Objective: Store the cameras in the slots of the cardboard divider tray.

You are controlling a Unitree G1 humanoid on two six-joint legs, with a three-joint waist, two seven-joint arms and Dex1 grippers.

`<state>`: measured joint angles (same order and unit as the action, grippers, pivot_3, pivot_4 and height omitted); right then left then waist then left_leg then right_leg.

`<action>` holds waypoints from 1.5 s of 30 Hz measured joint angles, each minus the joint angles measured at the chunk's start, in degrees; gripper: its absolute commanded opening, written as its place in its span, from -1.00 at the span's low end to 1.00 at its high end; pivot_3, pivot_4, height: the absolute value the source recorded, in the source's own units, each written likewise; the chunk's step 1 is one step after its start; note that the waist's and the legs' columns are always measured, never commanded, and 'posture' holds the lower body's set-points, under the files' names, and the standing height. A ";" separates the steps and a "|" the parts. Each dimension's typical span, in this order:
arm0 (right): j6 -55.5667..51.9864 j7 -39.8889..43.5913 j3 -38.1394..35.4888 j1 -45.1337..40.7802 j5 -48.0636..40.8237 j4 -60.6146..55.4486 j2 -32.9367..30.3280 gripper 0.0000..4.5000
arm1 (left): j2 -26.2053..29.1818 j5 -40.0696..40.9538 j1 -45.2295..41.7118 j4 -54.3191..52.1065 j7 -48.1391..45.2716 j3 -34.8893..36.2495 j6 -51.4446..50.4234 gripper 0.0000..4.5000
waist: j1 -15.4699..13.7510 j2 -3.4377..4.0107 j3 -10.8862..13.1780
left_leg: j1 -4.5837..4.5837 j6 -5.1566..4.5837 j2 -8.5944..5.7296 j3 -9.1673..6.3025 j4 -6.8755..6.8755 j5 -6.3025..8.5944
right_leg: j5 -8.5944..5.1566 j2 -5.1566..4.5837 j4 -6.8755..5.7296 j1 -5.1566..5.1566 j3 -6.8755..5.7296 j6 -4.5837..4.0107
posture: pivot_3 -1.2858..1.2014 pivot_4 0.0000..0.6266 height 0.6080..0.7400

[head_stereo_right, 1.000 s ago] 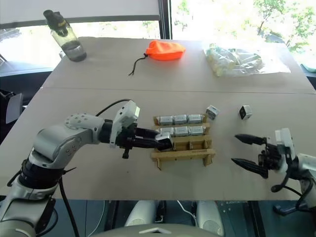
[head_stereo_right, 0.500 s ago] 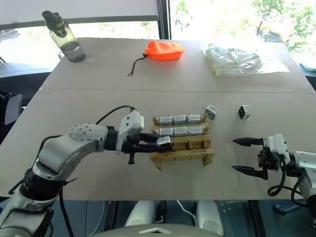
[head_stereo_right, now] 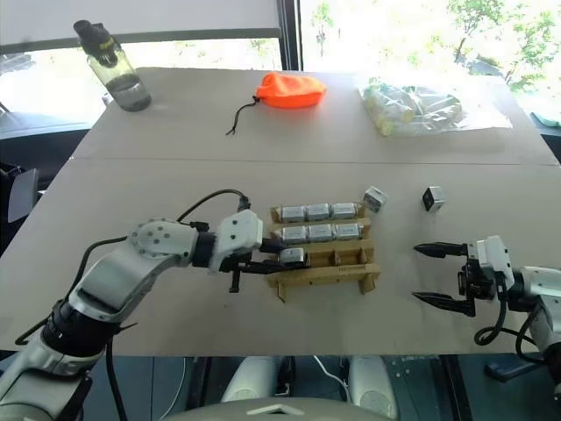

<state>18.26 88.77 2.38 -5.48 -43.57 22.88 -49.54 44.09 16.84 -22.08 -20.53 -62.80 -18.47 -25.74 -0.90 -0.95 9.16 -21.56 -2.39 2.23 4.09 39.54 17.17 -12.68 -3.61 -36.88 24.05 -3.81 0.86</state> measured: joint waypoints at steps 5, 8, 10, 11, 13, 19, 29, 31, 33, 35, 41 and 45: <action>0.88 0.02 -0.01 0.00 0.88 0.19 0.52 1.00 | -0.04 -0.72 -0.69 1.52 -2.37 -0.07 1.79 0.99 | 0.00 0.00 0.00 | 0.00 0.00 0.00 0.00 0.00 0.00 | 0.00 -0.01 0.00 0.00 0.00 0.00 | 0.03 -0.52 0.78; 1.28 0.05 -0.15 -0.01 1.56 0.48 0.63 1.00 | 0.20 -0.95 -0.81 1.47 -2.95 -0.04 1.23 0.99 | -0.06 0.00 0.00 | 0.01 -0.01 0.00 -0.01 0.01 0.00 | 0.00 -0.01 0.00 -0.02 -0.02 0.00 | 0.03 -0.52 0.78; 1.26 0.07 -1.39 -0.01 1.88 0.97 1.71 1.00 | 0.59 -0.85 -0.83 1.38 -3.09 0.15 0.63 0.99 | -0.01 0.00 0.00 | 0.02 0.00 0.00 -0.01 0.02 0.00 | 0.00 0.00 -0.02 -0.02 -0.01 0.00 | 0.03 -0.52 0.78; 1.00 0.00 -2.35 -0.01 2.17 1.02 2.57 1.00 | 0.55 -0.19 -0.84 1.23 -3.10 0.65 -0.06 0.99 | 0.00 0.00 0.00 | 0.02 0.00 0.01 -0.02 0.01 0.00 | 0.00 0.01 -0.03 -0.02 -0.01 0.00 | 0.03 -0.52 0.78; -0.42 -1.57 -4.08 -0.01 2.70 0.65 4.07 1.00 | 0.52 2.69 -1.07 0.94 -3.01 3.47 -2.04 0.99 | 0.05 0.00 0.00 | 0.01 0.00 0.04 -0.03 0.02 0.00 | 0.00 0.00 -0.05 -0.01 -0.02 0.00 | 0.03 -0.52 0.78; -9.55 -16.80 -8.91 -1.63 4.90 -2.68 7.68 1.00 | 0.62 13.25 -2.58 -1.07 -1.72 15.70 -8.70 0.99 | 0.18 0.02 0.00 | 0.00 0.02 0.04 0.01 0.02 -0.01 | 0.00 -0.05 -0.06 0.00 -0.01 0.01 | 0.03 -0.52 0.78; -18.63 -37.39 -14.81 -2.48 9.07 -9.40 13.92 1.00 | 4.45 24.60 0.34 -5.82 -0.94 25.29 -15.84 0.99 | 0.05 0.02 0.00 | -0.05 0.03 -0.02 -0.04 0.02 -0.01 | 0.00 -0.08 -0.05 0.00 -0.07 0.01 | 0.03 -0.52 0.78; -18.00 -40.93 -15.79 -2.00 11.24 -10.73 14.68 1.00 | 5.01 25.73 0.34 -6.36 -0.49 25.80 -16.36 0.99 | 0.05 0.04 0.01 | -0.04 0.03 -0.02 -0.03 0.02 -0.01 | 0.00 -0.08 -0.05 0.00 -0.06 0.02 | 0.03 -0.52 0.78; -17.92 -44.21 -16.88 -0.75 12.70 -13.21 15.59 1.00 | 5.37 26.42 0.38 -7.01 0.17 26.80 -16.82 0.99 | 0.09 0.04 0.01 | -0.04 0.04 0.01 -0.06 0.01 -0.01 | -0.01 -0.05 -0.05 0.01 -0.08 0.02 | 0.03 -0.52 0.78; -18.09 -48.32 -17.78 -0.67 14.14 -13.85 17.15 1.00 | 5.59 27.47 0.34 -7.62 0.81 27.37 -17.24 0.99 | 0.16 0.05 0.01 | -0.03 0.05 0.01 -0.03 0.01 -0.01 | -0.01 -0.04 -0.05 0.00 -0.04 0.02 | 0.03 -0.52 0.78; -19.63 -55.69 -18.05 -3.29 18.34 -10.90 20.17 1.00 | 6.22 28.34 -0.24 -8.02 0.53 26.97 -17.33 0.99 | 0.29 0.05 0.01 | 0.02 0.06 -0.01 0.01 0.01 -0.02 | -0.01 0.01 -0.07 0.00 0.02 0.01 | 0.03 -0.52 0.78; -20.75 -59.13 -18.00 -5.92 19.99 -8.71 22.84 1.00 | 7.45 28.23 -1.02 -7.66 -0.75 26.84 -16.95 0.99 | 0.28 0.08 0.02 | 0.01 0.08 0.00 -0.01 -0.02 -0.03 | -0.01 0.04 -0.06 0.02 0.01 0.01 | 0.03 -0.52 0.78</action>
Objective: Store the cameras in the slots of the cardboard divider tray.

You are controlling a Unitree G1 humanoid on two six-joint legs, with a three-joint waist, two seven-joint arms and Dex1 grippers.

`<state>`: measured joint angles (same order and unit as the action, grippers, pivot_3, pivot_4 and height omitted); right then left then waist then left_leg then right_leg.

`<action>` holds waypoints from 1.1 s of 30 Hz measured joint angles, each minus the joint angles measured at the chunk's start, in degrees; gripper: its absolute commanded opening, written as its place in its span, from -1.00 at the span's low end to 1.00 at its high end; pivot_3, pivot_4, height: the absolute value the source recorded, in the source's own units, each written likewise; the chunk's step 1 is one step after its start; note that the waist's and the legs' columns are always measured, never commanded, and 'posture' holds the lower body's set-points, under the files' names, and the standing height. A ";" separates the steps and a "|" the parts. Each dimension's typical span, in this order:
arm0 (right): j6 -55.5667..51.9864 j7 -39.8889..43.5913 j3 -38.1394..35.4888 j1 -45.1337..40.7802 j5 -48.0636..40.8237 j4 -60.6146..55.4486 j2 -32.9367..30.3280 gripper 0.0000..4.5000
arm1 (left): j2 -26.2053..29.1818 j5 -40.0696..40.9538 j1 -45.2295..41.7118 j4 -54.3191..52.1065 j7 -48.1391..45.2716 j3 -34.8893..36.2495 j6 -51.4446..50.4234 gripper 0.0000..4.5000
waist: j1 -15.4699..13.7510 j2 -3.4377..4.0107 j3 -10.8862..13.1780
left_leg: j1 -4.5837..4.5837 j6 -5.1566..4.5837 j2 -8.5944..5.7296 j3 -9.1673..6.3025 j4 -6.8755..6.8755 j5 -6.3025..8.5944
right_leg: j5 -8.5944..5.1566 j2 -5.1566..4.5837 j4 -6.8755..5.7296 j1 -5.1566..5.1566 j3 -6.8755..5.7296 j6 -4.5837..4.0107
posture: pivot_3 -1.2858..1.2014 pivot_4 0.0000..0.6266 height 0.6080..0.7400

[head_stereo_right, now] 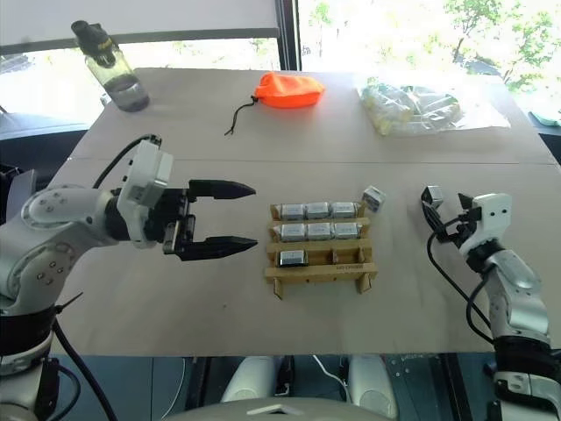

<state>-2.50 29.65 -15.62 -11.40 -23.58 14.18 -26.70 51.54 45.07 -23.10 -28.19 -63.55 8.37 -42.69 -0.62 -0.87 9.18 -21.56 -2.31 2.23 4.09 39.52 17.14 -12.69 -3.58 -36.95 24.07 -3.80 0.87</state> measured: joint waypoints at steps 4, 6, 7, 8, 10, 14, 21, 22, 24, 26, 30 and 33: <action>-0.02 -0.20 0.07 -0.46 0.88 0.39 0.47 1.00 | 0.49 0.01 -0.21 0.10 -0.19 0.04 0.27 0.99 | -0.12 0.00 0.00 | -0.07 0.00 0.00 -0.03 -0.03 0.00 | 0.00 -0.02 0.09 0.01 -0.03 0.00 | 0.03 -0.52 0.78; -0.03 -0.16 0.08 -0.44 1.02 0.41 0.86 1.00 | 0.74 0.02 -0.14 0.09 -0.29 0.08 0.37 0.99 | -0.08 0.00 0.00 | -0.07 0.00 -0.01 -0.02 -0.03 0.00 | 0.00 -0.02 0.10 0.01 -0.02 0.01 | 0.03 -0.52 0.78; -0.09 -0.20 0.11 -0.45 1.28 0.51 0.92 1.00 | 0.80 0.02 -0.01 0.09 -0.33 0.11 0.47 0.99 | -0.07 0.00 0.00 | -0.06 0.00 -0.01 -0.01 -0.03 0.00 | 0.00 -0.02 0.10 0.01 -0.02 0.01 | 0.03 -0.52 0.78; -0.10 -0.26 0.12 -0.52 1.76 0.85 0.91 1.00 | 0.84 0.02 0.27 0.09 -0.35 0.13 0.56 0.99 | -0.05 0.00 0.00 | -0.06 0.00 -0.01 -0.02 -0.03 0.00 | 0.00 -0.02 0.10 0.01 -0.02 0.00 | 0.03 -0.52 0.78; -0.10 -0.32 0.11 -0.97 2.23 1.95 0.92 1.00 | 0.87 0.01 0.90 0.09 -0.35 0.14 0.67 0.99 | -0.01 0.00 0.00 | -0.05 -0.01 -0.01 -0.02 -0.03 0.00 | 0.00 -0.02 0.09 0.01 -0.02 0.00 | 0.03 -0.52 0.78; -0.43 -0.46 0.12 -1.79 2.80 2.68 1.26 1.00 | 1.05 0.02 1.18 0.07 -0.39 0.18 0.92 0.99 | 0.00 0.00 0.00 | -0.03 0.00 0.00 -0.02 -0.03 0.00 | 0.00 0.00 0.08 0.01 -0.01 0.00 | 0.03 -0.52 0.78; -1.08 -0.89 0.64 -2.69 3.33 2.95 2.74 -0.04 | 1.87 0.04 2.66 0.04 -0.75 0.69 1.85 1.00 | 0.01 0.01 0.01 | -0.06 0.00 0.00 -0.01 -0.05 0.00 | 0.00 -0.01 0.09 0.03 -0.01 0.00 | 0.03 -0.52 0.78; -1.07 -0.96 0.64 -2.94 3.40 2.98 2.74 -0.25 | 1.88 0.04 2.73 0.04 -0.76 0.70 1.91 1.00 | -0.01 0.01 0.01 | -0.06 0.00 0.00 -0.01 -0.05 0.00 | 0.00 -0.01 0.09 0.03 -0.01 0.00 | 0.03 -0.52 0.78; -0.99 -1.01 0.65 -3.33 3.69 3.28 2.74 -0.67 | 1.87 -0.08 2.74 0.03 -0.32 0.70 2.01 1.00 | -0.02 0.01 0.01 | -0.06 0.00 0.00 -0.01 -0.05 0.00 | 0.00 -0.01 0.09 0.03 -0.01 0.00 | 0.03 -0.52 0.78; -0.83 -1.00 0.65 -3.34 3.92 3.38 2.74 -0.67 | 1.87 -0.83 2.86 0.03 0.44 0.67 2.07 1.00 | -0.02 0.01 0.01 | -0.06 0.00 0.00 -0.01 -0.05 0.00 | 0.00 -0.01 0.09 0.03 -0.01 0.00 | 0.03 -0.52 0.78; -0.27 -0.99 0.65 -3.33 4.29 3.61 2.75 -0.67 | 1.87 -1.32 3.14 0.03 1.40 0.65 2.13 1.00 | -0.02 0.01 0.01 | -0.06 0.00 0.00 0.00 -0.05 0.00 | 0.00 -0.01 0.09 0.04 -0.01 0.00 | 0.03 -0.52 0.78; -0.01 -0.46 0.64 -3.24 4.28 3.60 2.74 -0.67 | 1.72 -2.12 3.12 0.05 1.75 0.51 2.65 1.00 | -0.02 0.01 0.01 | -0.06 0.00 0.00 -0.01 -0.05 0.00 | 0.00 -0.01 0.09 0.04 -0.01 0.00 | 0.03 -0.52 0.78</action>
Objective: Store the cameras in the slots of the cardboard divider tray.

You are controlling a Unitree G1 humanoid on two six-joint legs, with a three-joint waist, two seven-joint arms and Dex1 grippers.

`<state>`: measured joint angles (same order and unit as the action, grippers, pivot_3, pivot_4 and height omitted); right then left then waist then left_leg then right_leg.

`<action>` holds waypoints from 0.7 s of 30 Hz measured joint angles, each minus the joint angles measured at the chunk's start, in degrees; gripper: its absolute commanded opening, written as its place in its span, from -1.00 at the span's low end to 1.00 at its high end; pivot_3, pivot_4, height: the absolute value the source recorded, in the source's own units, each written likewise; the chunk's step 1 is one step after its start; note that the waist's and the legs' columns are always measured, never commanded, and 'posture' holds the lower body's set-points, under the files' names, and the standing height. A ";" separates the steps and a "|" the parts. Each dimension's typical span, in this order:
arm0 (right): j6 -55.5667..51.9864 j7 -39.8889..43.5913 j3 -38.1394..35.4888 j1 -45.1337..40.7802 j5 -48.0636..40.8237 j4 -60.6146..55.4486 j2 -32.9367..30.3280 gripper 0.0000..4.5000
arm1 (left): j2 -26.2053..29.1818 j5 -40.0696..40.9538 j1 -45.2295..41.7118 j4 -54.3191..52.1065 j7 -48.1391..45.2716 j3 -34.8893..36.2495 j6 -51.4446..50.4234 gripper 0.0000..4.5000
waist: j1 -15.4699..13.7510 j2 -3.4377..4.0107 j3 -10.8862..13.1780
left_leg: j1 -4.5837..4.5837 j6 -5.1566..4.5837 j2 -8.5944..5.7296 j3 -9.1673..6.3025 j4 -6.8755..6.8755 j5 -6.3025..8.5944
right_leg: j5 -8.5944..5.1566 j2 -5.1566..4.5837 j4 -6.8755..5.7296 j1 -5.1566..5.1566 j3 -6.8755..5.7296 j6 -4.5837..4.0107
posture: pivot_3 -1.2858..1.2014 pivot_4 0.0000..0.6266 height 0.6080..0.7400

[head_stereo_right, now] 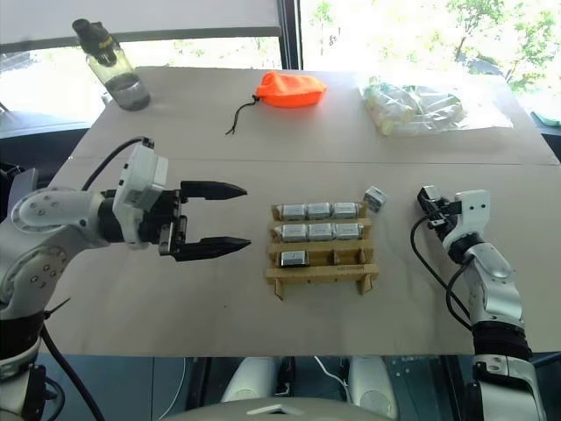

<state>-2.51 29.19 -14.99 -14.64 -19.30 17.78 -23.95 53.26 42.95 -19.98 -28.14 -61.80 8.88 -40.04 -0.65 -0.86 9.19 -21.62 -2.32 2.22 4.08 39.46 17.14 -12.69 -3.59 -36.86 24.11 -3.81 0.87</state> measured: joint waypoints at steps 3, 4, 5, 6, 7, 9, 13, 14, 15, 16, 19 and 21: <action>0.68 5.52 -0.10 0.28 -2.08 -0.23 -0.82 -0.67 | -0.65 -0.22 -0.53 0.48 0.33 -0.52 0.50 1.00 | -0.03 0.01 0.01 | 0.00 0.00 0.00 0.00 0.00 0.00 | 0.00 0.00 0.00 0.00 0.00 0.00 | 0.03 -0.52 0.78; 0.98 7.82 -0.16 0.29 -3.20 -0.68 -1.16 -0.67 | -0.76 -0.27 -0.73 0.76 0.33 -0.58 0.54 1.00 | 0.00 0.01 0.01 | 0.00 0.00 0.00 0.00 0.00 0.00 | 0.00 0.00 0.00 0.00 0.00 0.00 | 0.03 -0.52 0.78; 1.16 10.68 -0.33 0.47 -4.92 -1.50 -1.61 -0.67 | -0.85 -0.29 -1.09 1.10 0.28 -0.73 0.56 1.00 | 0.00 0.02 0.01 | 0.00 0.00 0.00 0.00 0.00 0.00 | 0.00 0.00 0.00 0.00 0.00 0.00 | 0.03 -0.52 0.78; 1.04 15.48 -0.57 1.06 -7.90 -3.29 -2.27 -0.67 | -0.96 -0.32 -1.61 1.61 0.14 -0.95 0.66 1.00 | -0.04 0.04 0.03 | -0.01 -0.01 0.00 -0.01 0.00 0.00 | 0.00 0.01 0.00 0.01 -0.01 0.00 | 0.03 -0.52 0.78; 0.77 19.83 -0.67 1.60 -10.88 -5.63 -2.81 -0.67 | -0.99 -0.42 -2.02 2.07 -0.07 -1.11 0.75 1.00 | -0.08 0.07 0.04 | -0.01 -0.01 0.01 -0.03 -0.02 0.00 | 0.00 0.02 0.01 0.01 -0.02 0.00 | 0.03 -0.52 0.78; -0.72 27.56 -0.69 1.82 -16.36 -10.85 -3.99 -0.67 | -1.07 -0.68 -2.65 2.72 -0.55 -1.92 1.09 1.00 | -0.05 0.07 0.04 | 0.00 -0.01 0.02 -0.03 -0.03 0.01 | 0.00 0.02 0.01 0.00 -0.02 0.00 | 0.03 -0.52 0.78; -0.12 39.35 3.93 2.58 -15.23 -14.95 -10.95 -0.67 | -1.24 -0.99 -3.91 4.28 -2.66 -2.96 1.98 1.00 | -0.06 0.05 0.04 | 0.00 -0.03 -0.01 -0.02 -0.02 0.01 | 0.00 0.02 0.03 0.00 -0.06 0.01 | 0.03 -0.52 0.78; 0.93 42.46 6.29 2.92 -13.44 -15.91 -12.67 -0.67 | -1.23 -1.04 -4.44 4.66 -3.39 -3.13 2.27 1.00 | -0.07 0.05 0.04 | -0.01 -0.03 -0.01 -0.04 -0.02 0.01 | 0.00 0.03 0.04 0.00 -0.07 0.01 | 0.03 -0.52 0.78; 1.48 44.95 9.01 3.08 -11.79 -17.07 -13.57 -0.67 | -1.23 -1.07 -4.75 4.83 -4.22 -3.29 2.79 1.00 | -0.07 0.05 0.04 | 0.00 -0.03 0.00 -0.04 -0.02 0.01 | -0.01 0.05 0.04 0.00 -0.07 0.00 | 0.03 -0.52 0.78; 1.47 46.43 11.36 3.16 -10.83 -18.13 -13.63 -0.67 | -1.23 -1.07 -4.95 4.86 -4.88 -3.63 3.11 1.00 | -0.06 0.05 0.04 | -0.01 -0.02 0.01 -0.05 -0.02 0.01 | -0.01 0.06 0.03 0.01 -0.08 0.00 | 0.03 -0.52 0.78; 0.03 47.92 16.43 3.13 -9.83 -21.99 -13.61 -0.67 | -1.14 -0.94 -5.00 4.87 -7.04 -4.39 3.37 1.00 | -0.02 0.04 0.05 | -0.06 -0.02 0.01 0.01 -0.01 0.01 | 0.00 0.06 -0.02 0.10 -0.08 0.00 | 0.03 -0.52 0.78; -0.55 47.51 17.67 2.72 -9.19 -24.09 -13.22 -0.67 | -0.79 -0.91 -4.93 4.82 -7.90 -4.38 3.40 1.00 | -0.09 0.04 0.06 | -0.06 -0.02 0.01 0.01 0.00 0.01 | 0.00 0.05 -0.02 0.10 -0.11 0.01 | 0.03 -0.52 0.78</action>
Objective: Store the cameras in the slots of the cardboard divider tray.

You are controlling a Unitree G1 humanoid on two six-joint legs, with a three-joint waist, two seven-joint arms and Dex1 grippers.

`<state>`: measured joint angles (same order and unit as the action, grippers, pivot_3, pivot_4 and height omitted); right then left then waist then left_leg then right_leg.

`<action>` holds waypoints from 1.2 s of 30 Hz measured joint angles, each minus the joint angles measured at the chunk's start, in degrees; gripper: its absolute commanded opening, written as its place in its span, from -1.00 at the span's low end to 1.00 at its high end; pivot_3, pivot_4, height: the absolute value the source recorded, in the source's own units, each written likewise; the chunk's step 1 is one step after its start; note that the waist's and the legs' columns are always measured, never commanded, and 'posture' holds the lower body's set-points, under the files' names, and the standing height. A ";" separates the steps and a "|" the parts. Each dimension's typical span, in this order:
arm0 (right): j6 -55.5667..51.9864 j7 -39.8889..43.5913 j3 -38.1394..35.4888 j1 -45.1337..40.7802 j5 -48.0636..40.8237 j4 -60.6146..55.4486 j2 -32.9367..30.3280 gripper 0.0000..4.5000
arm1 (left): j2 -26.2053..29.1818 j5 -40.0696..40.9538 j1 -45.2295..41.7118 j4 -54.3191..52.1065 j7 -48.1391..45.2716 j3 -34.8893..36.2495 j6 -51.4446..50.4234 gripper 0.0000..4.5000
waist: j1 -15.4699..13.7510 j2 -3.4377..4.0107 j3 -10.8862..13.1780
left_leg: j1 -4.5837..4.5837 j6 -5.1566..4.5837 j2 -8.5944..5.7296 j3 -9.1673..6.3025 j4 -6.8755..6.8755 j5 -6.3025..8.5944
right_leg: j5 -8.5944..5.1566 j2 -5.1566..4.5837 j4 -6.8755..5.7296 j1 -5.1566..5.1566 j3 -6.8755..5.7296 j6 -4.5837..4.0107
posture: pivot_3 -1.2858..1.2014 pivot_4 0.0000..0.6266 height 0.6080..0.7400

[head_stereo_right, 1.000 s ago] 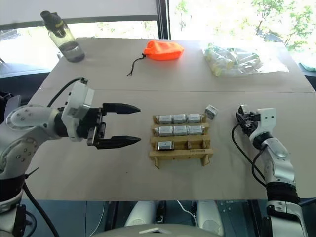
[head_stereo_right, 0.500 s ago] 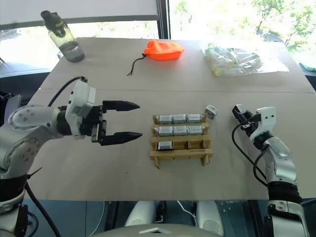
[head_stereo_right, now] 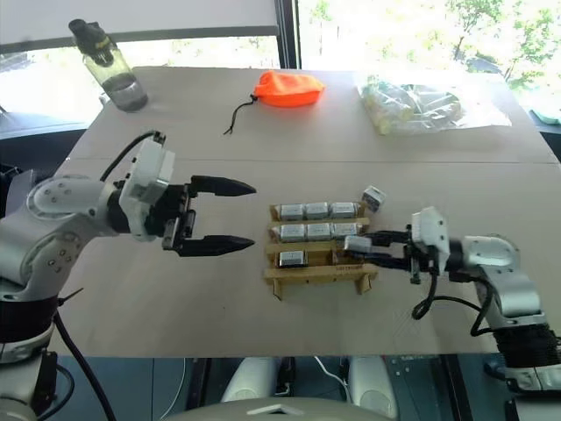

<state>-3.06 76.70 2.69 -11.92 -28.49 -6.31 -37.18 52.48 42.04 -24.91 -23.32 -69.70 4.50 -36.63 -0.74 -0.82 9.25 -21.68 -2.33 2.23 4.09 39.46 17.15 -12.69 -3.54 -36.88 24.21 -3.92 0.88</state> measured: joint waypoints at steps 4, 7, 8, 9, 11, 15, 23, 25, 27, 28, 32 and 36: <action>-1.77 -1.33 3.39 -0.94 0.90 -3.42 1.13 -0.67 | 0.10 0.02 0.02 -0.22 -0.58 0.00 0.10 1.00 | -0.09 0.00 0.00 | -0.01 0.00 0.00 -0.02 0.01 0.00 | 0.00 -0.01 0.01 0.00 -0.01 0.00 | 0.03 -0.52 0.78; -3.01 -2.53 4.78 -1.76 1.62 -4.02 1.88 -0.67 | 0.14 0.54 0.06 -0.47 -0.67 0.04 0.07 1.00 | -0.10 -0.01 0.00 | -0.03 0.00 -0.01 -0.02 0.02 0.00 | 0.00 -0.02 0.01 0.00 -0.02 0.00 | 0.03 -0.52 0.78; -3.06 -3.04 5.40 -2.42 2.35 -4.00 1.98 -0.67 | 0.33 0.82 0.28 -0.84 -0.73 0.12 0.07 1.00 | -0.07 -0.01 0.00 | -0.02 0.00 -0.01 -0.01 0.02 0.00 | 0.00 -0.02 0.01 0.00 -0.02 0.00 | 0.03 -0.52 0.78; -3.11 -3.39 5.77 -2.90 3.06 -3.89 2.05 -0.67 | 0.51 0.92 0.48 -0.98 -0.92 0.16 0.06 1.00 | -0.06 -0.01 0.00 | -0.02 0.00 -0.02 0.00 0.02 0.00 | 0.00 -0.02 0.01 0.00 -0.02 0.00 | 0.03 -0.52 0.78; -3.07 -4.25 6.33 -3.84 4.58 -3.36 2.52 -0.67 | 0.87 0.92 0.77 -0.98 -1.17 0.34 0.04 1.00 | -0.05 -0.01 0.00 | -0.02 0.01 -0.01 -0.02 0.02 0.00 | 0.00 0.00 0.01 0.00 -0.03 0.00 | 0.03 -0.52 0.78; -3.12 -6.53 8.13 -6.69 8.08 -0.38 4.32 -0.67 | 1.40 0.93 1.36 -1.16 -1.18 0.90 -0.02 1.00 | 0.00 -0.01 0.00 | -0.01 0.01 -0.01 -0.01 0.02 0.00 | 0.00 0.01 0.00 0.01 -0.03 0.00 | 0.03 -0.52 0.78; -5.40 -4.68 9.41 -9.93 8.92 2.61 4.06 -0.67 | 3.69 1.54 3.89 -2.94 -1.52 2.31 -0.99 1.00 | 0.01 -0.01 0.01 | -0.05 0.01 -0.01 -0.01 0.02 0.00 | 0.00 -0.01 0.03 0.03 -0.04 0.00 | 0.03 -0.52 0.78; -7.48 -2.89 10.20 -10.08 8.17 2.47 3.23 -0.67 | 5.42 2.17 5.77 -3.20 -2.45 3.11 -1.73 1.00 | 0.06 -0.01 0.01 | -0.04 0.01 0.01 -0.02 0.00 0.00 | 0.00 0.00 0.02 0.04 -0.05 -0.01 | 0.03 -0.52 0.78; -8.58 -2.80 10.48 -10.06 8.24 2.49 2.88 -0.67 | 5.69 2.98 6.18 -3.33 -2.72 4.16 -1.91 1.00 | -0.09 -0.01 0.01 | -0.05 0.01 0.00 -0.03 0.00 0.00 | 0.00 -0.01 0.02 0.04 -0.06 -0.01 | 0.03 -0.52 0.78; -8.90 -2.79 10.59 -10.10 8.33 2.50 2.66 -0.67 | 6.21 3.15 6.51 -3.68 -2.96 4.42 -1.88 1.00 | -0.16 -0.01 0.01 | -0.05 0.01 0.00 -0.04 0.01 0.00 | -0.01 -0.02 0.02 0.04 -0.06 -0.01 | 0.03 -0.52 0.78; -7.75 -2.72 10.89 -10.12 9.47 2.97 2.65 -0.67 | 7.12 3.04 7.20 -4.27 -3.85 4.44 -1.79 1.00 | -0.09 -0.02 0.01 | -0.06 0.00 -0.03 0.00 0.00 0.00 | 0.00 -0.02 0.05 0.04 -0.08 -0.01 | 0.03 -0.52 0.78; -7.86 -2.65 10.89 -10.25 9.48 3.40 2.70 -0.67 | 7.56 2.03 7.87 -4.28 -3.89 4.27 -1.58 1.00 | -0.11 -0.02 0.01 | -0.06 0.00 -0.02 -0.01 0.01 0.00 | 0.00 -0.02 0.04 0.04 -0.10 0.00 | 0.03 -0.52 0.78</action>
<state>-10.92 74.05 13.58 -22.17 -19.01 -2.91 -34.48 60.03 44.07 -17.04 -27.60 -73.59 8.77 -38.22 -0.85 -0.84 9.25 -21.74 -2.33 2.21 4.09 39.47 17.15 -12.70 -3.56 -36.84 24.25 -4.02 0.87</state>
